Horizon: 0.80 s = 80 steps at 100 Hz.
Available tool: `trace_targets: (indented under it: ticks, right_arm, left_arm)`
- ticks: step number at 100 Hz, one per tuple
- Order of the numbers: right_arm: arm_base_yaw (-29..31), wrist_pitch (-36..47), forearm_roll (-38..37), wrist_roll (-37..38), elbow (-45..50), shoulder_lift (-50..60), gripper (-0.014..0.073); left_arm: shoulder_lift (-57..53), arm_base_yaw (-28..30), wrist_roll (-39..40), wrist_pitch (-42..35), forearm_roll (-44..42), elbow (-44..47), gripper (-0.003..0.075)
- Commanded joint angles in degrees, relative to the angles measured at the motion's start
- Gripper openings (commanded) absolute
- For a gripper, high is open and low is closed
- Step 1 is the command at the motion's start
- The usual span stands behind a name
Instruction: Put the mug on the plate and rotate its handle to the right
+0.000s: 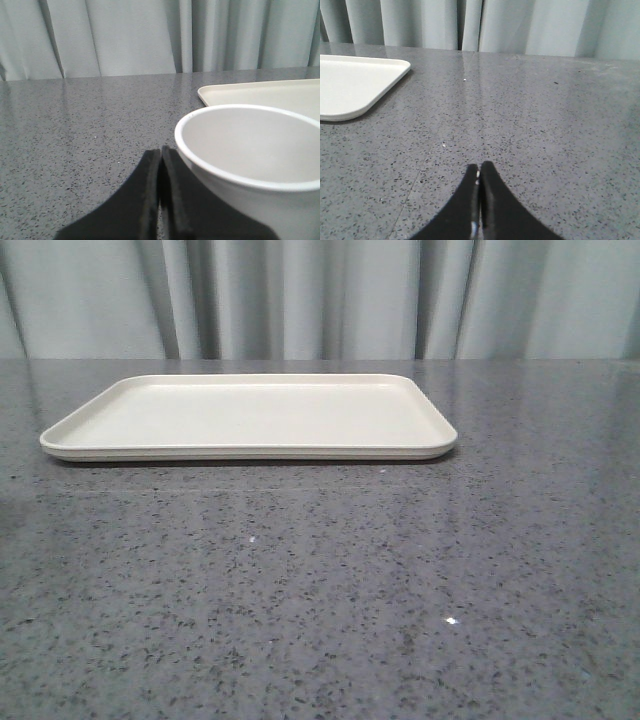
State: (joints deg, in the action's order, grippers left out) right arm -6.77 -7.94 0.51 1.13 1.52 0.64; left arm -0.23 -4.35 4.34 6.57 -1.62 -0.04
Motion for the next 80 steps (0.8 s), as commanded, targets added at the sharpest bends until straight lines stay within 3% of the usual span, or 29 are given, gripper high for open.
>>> trace_targets:
  ticks: [1, 80]
  right_arm:
    - [0.3, 5.1, -0.1, -0.1, 0.1, 1.1, -0.0064]
    - [0.3, 6.7, -1.2, -0.2, 0.1, 1.1, -0.0064]
  left_arm:
    - [-1.7, 0.1, 0.1, -4.7, -0.1, 0.6, -0.0020]
    - [-1.7, 0.1, 0.1, -6.0, -0.1, 0.4, -0.0020]
